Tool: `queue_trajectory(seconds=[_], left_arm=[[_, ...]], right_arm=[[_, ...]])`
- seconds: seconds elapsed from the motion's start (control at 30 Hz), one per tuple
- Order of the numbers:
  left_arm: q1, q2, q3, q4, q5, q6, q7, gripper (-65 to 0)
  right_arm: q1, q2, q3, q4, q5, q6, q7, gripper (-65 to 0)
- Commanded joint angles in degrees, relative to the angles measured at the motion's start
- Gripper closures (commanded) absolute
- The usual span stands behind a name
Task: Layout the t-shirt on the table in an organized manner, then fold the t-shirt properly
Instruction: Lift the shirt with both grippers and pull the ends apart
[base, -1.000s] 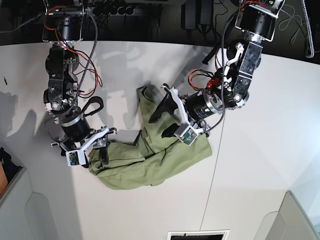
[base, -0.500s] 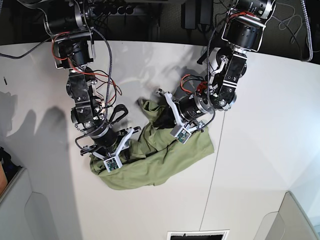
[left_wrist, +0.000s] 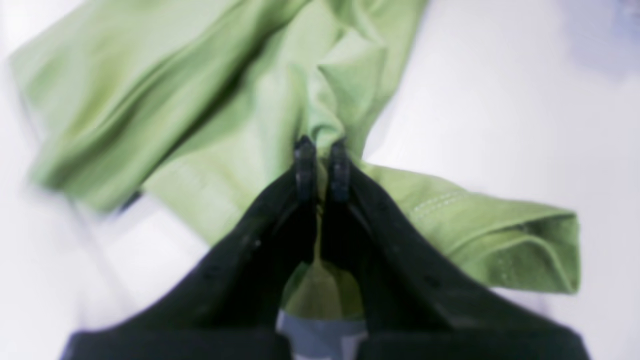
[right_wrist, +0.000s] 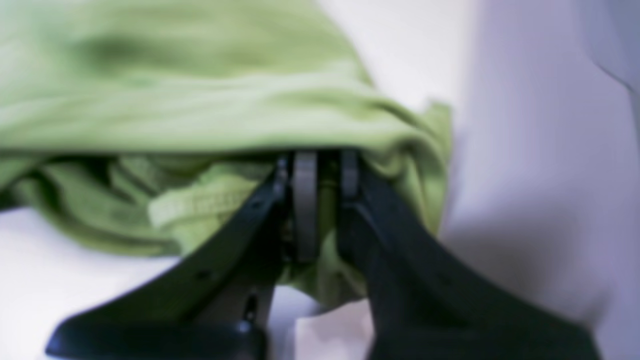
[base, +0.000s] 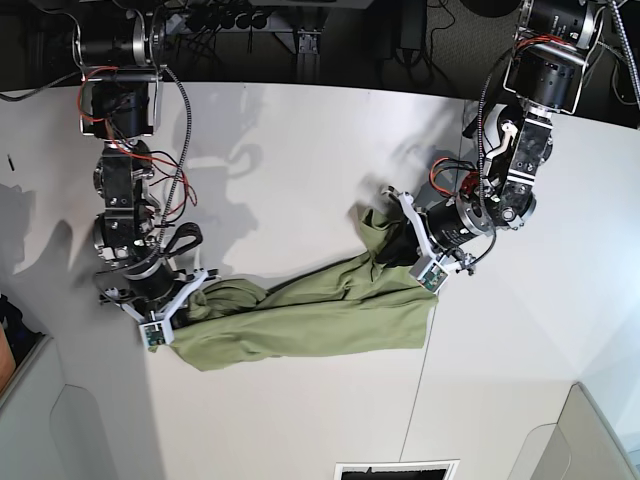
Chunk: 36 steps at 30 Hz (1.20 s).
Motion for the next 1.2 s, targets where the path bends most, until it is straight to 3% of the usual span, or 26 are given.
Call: queue_trajectory(seconds=[0.0, 0.13, 0.17, 0.27, 0.3, 0.33, 0.43, 0.5, 0.67, 0.73, 0.87, 0.93, 1.07, 1.17], left_arm=[[-0.42, -1.88, -0.24, 0.28, 1.73, 0.92, 2.25, 0.0], [-0.42, -5.09, -0.24, 0.28, 1.70, 0.90, 2.27, 0.0], [-0.42, -5.77, -0.24, 0.28, 1.62, 0.87, 2.32, 0.0], [-0.39, -7.58, -0.24, 0.28, 0.07, -1.03, 2.32, 0.0], [-0.33, -8.24, -0.24, 0.28, -0.42, -1.20, 2.40, 0.0], [-0.24, -8.85, -0.24, 0.28, -1.25, -1.31, 2.56, -2.1], [0.07, -10.86, -0.24, 0.28, -4.81, -2.82, 4.72, -24.6], [0.02, -12.17, -0.26, 0.31, -8.35, -2.73, 6.75, -35.4], [0.07, -15.30, -4.83, 0.90, -15.74, -3.39, 8.70, -36.6], [0.04, -15.39, -8.44, 1.95, -18.91, -6.49, 10.08, -36.6], [0.04, -15.39, -13.29, 4.98, -24.33, -6.92, 10.29, -36.6], [0.04, -15.37, -13.46, 6.91, -25.16, -6.92, 10.29, -36.6], [-0.31, -14.21, -13.42, 8.61, -25.29, -6.92, 10.21, -36.6], [-1.36, -12.04, -13.31, 8.59, -21.92, -6.92, 9.25, -36.6]], right_arm=[[1.44, 0.70, 0.94, 1.16, 0.87, -0.55, 0.17, 0.0], [1.42, 2.75, 2.73, 1.16, 4.24, -0.81, -4.57, 0.0], [1.44, 3.17, 2.86, 1.14, 5.03, -0.81, -5.05, -4.1], [1.44, 3.98, 2.91, 1.16, 5.38, -0.85, -5.53, -36.1], [1.44, 4.13, 2.91, 1.22, 5.42, -0.85, -5.77, -43.1], [1.44, 4.26, 2.93, 1.55, 6.12, -0.85, -6.40, -45.3], [1.42, 4.17, 3.28, 4.31, 9.53, -0.85, -9.40, -45.1], [1.42, 4.17, 3.58, 7.37, 11.32, -0.87, -10.64, -45.1], [1.49, 4.20, 5.57, 15.12, 11.37, -0.85, -12.59, -45.1], [1.46, 4.20, 6.19, 16.41, 11.37, -0.85, -14.21, -45.1], [1.44, 3.91, 6.29, 16.41, 12.70, -0.85, -14.84, -45.1], [1.44, 3.41, 6.27, 16.41, 14.34, -0.68, -15.98, -45.1], [1.44, 0.79, 6.19, 14.80, 17.35, 2.84, -16.31, -45.1], [1.44, -1.57, 5.95, 10.45, 16.50, 3.32, -13.46, -45.1]])
